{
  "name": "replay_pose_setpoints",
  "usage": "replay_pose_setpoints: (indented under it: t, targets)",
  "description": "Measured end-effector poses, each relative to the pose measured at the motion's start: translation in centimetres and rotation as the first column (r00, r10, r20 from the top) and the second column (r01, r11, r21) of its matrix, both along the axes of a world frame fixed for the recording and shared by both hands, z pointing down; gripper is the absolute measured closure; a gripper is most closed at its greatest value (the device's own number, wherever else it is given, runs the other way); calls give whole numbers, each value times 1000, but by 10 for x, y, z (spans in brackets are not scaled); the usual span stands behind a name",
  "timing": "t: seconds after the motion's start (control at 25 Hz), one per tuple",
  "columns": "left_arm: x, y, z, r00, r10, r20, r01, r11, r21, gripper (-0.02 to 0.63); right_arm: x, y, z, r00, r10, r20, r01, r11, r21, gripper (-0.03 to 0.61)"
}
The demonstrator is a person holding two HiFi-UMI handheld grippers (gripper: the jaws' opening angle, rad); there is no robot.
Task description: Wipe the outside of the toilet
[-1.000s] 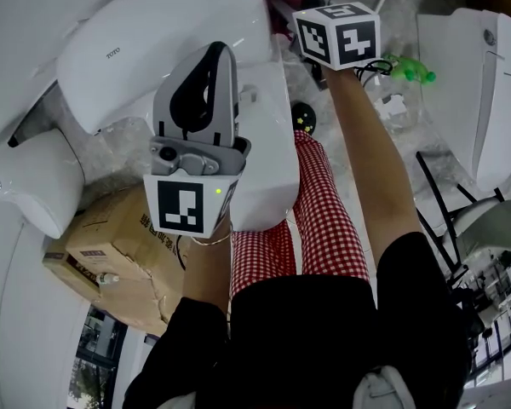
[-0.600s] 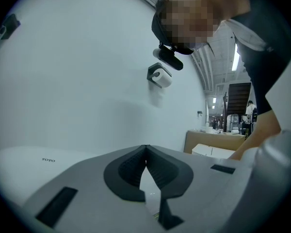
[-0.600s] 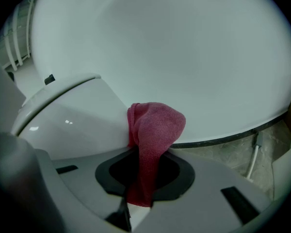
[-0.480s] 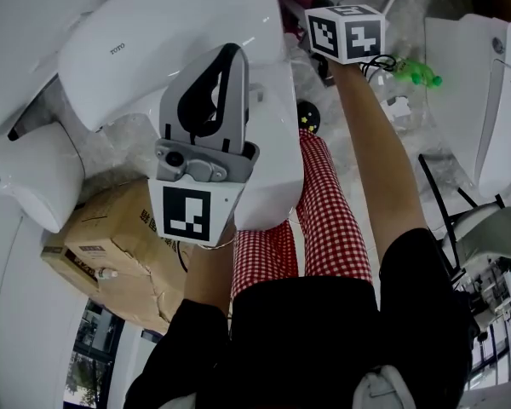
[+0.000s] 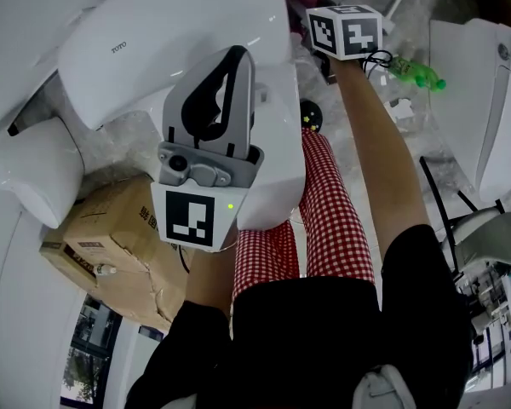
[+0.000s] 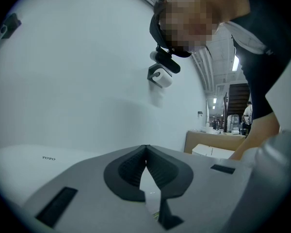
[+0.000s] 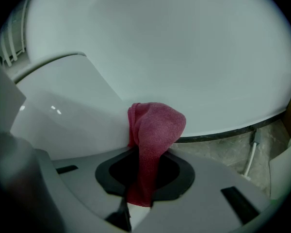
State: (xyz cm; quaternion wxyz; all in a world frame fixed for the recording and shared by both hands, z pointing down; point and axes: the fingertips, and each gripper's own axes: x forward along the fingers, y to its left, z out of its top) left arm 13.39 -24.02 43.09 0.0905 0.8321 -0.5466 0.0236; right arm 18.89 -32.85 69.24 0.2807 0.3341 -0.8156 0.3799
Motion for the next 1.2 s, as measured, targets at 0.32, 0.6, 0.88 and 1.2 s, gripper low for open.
replay_pose_setpoints:
  t: [0.32,0.6,0.88,1.2]
  targets:
    - [1,0,1,1000,-2,14,2,1000,-4,610,0,7,28,999,-37,-13,36,999,-24,492]
    - [-5,3,3,999,-11,34,12,1000,-12,610,8,25,60,999,-20,-40,17,998,-61,492]
    - [-15,12,-3,999,-37,26,37,999,-5,609,26,22,32,998,18,-61,-17,1000,8,492]
    - [-26,30,-20,998,-50,33,49,999,14,611,46,32,-25,994,80,-74,-75,994,74,492]
